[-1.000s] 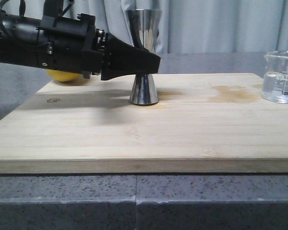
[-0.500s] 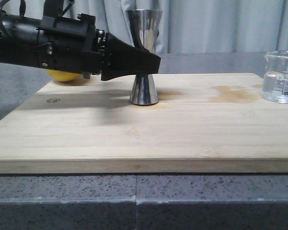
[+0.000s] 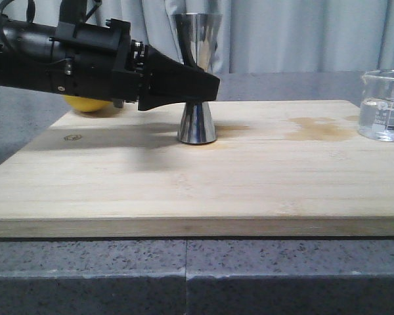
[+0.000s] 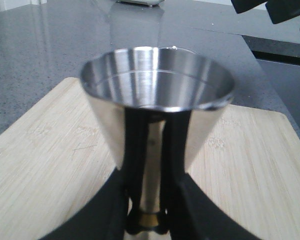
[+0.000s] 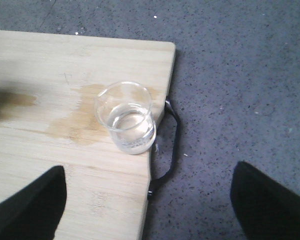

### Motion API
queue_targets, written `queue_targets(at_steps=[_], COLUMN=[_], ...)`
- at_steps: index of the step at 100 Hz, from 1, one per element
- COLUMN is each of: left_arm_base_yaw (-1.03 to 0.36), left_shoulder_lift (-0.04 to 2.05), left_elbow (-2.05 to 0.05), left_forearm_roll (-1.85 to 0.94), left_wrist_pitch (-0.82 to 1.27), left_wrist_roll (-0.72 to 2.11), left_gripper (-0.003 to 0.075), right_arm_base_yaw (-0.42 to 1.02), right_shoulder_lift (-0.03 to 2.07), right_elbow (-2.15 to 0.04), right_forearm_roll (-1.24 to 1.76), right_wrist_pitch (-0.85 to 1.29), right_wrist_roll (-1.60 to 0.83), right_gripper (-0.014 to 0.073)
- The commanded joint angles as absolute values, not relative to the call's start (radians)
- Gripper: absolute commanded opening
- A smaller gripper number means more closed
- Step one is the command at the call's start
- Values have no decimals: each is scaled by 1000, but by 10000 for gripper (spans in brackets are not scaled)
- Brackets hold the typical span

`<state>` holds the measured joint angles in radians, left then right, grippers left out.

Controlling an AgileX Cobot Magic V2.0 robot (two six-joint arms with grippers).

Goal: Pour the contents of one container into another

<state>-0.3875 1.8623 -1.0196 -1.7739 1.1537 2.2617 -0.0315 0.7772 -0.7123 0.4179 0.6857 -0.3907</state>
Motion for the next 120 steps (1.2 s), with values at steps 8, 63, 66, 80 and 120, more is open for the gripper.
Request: queue_targets(at_steps=[8,63,66,80,120], left_arm_base_yaw=[-396,-396,-396,-396,-396], left_shoulder_lift=[1822,1822,1822,1822,1822], left_elbow=[-1048,-1048,-1048,-1048,-1048], left_forearm_roll=[-1852,-1852,-1852,-1852,-1852], left_wrist_pitch=[1261,1259,1259,1259,1259], left_wrist_roll=[2263,2263,2263,2263,2263], left_gripper=[102,102,102,102,102], right_arm_base_yaw=[-29,331,330,325,327], right_shoulder_lift=[774,805,817,873,1101], right_elbow=[-748,-434,-416,-377,-361], right_forearm_roll=[524,222,222,222,216], right_wrist_pitch=[619,-220,-252,-376,-559], right_wrist_roll=[-463,-158,-158,-158,-156], right_gripper=[605,605,605,605,605])
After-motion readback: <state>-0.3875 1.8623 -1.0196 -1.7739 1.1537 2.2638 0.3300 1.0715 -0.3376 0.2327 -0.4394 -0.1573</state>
